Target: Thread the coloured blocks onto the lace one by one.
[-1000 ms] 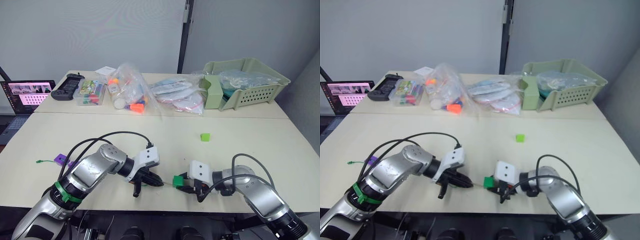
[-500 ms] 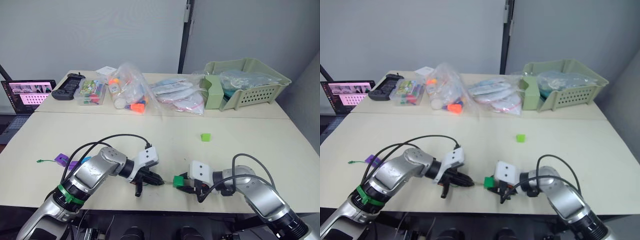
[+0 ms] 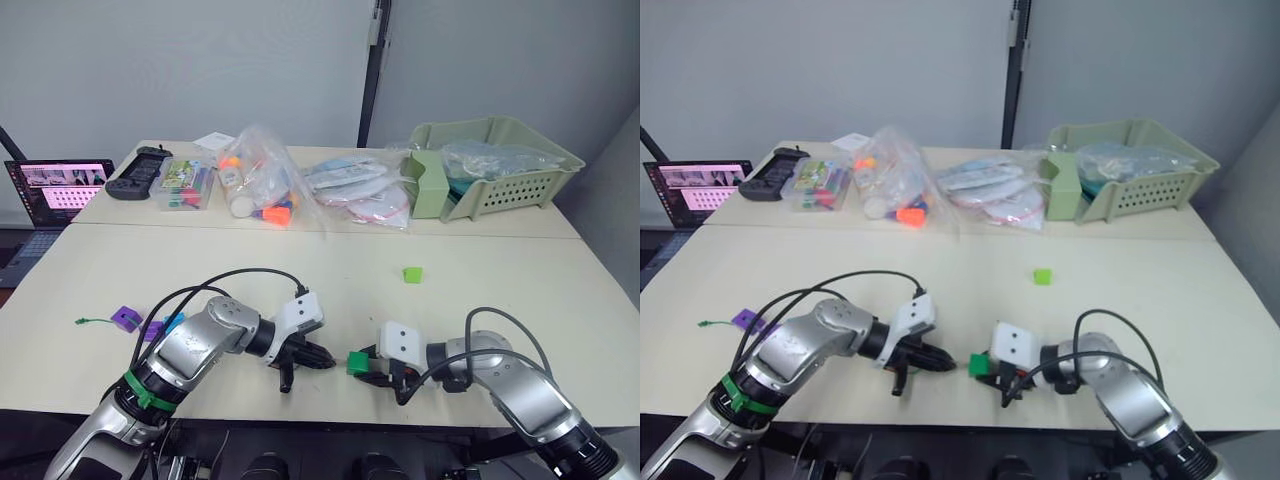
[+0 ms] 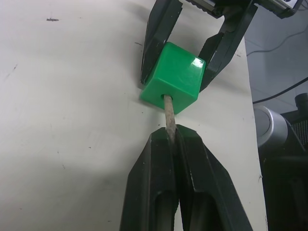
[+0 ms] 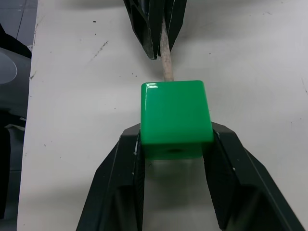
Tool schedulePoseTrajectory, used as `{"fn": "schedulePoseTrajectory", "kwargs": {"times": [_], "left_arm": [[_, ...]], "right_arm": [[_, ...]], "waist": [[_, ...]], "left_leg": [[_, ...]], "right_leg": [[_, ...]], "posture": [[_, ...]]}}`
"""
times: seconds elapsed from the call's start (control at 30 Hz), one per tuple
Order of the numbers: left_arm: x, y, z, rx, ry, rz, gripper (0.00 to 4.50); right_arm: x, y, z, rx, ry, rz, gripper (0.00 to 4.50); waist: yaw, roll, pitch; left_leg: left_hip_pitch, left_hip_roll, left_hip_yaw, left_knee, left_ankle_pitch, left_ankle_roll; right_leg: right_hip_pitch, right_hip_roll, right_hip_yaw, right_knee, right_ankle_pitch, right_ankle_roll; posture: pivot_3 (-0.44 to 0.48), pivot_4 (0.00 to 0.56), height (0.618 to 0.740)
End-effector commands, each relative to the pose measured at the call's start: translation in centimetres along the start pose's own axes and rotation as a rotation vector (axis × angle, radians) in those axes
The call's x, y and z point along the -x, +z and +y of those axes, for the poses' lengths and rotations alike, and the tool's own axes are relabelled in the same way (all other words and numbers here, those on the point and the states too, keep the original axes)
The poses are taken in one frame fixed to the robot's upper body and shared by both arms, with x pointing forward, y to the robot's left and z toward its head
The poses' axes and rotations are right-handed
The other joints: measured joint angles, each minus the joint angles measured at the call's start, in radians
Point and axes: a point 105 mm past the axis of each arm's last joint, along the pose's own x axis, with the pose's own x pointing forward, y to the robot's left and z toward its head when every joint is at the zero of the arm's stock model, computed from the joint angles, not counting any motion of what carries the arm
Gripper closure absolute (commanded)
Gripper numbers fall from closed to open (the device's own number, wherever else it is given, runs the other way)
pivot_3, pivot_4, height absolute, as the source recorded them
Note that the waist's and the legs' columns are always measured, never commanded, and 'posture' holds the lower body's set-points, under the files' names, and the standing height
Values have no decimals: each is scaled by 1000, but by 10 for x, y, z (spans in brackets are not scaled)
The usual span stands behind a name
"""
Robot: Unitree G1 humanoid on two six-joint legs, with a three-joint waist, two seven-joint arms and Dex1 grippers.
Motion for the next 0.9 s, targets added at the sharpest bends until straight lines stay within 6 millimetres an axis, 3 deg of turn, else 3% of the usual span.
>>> {"fn": "schedulePoseTrajectory", "kwargs": {"times": [0.03,0.33,0.87,0.9], "left_arm": [[-11,13,-11,-50,-29,-44,4500],[-36,25,-19,-116,-74,-79,4500],[-40,29,-19,-289,-72,-90,4500],[-38,27,-18,-298,-73,-78,4161]], "right_arm": [[-4,-13,10,-44,34,53,3317],[-4,-12,10,-48,34,57,3317],[-8,-12,9,-47,27,42,3317],[-8,-12,8,-47,26,42,3317]], "waist": [[2,0,0],[19,0,0],[12,0,0],[12,0,0]], "left_leg": [[0,0,0,0,0,0],[6,-3,0,0,0,0],[6,-3,-1,0,0,0],[6,-3,-1,0,0,0]], "right_leg": [[0,0,0,0,0,0],[9,-3,-1,-2,-1,1],[10,-3,-1,-2,-1,2],[10,-3,-1,-2,-1,2]], "posture": [[0,150,740],[0,150,740],[0,150,740],[0,150,740]]}}
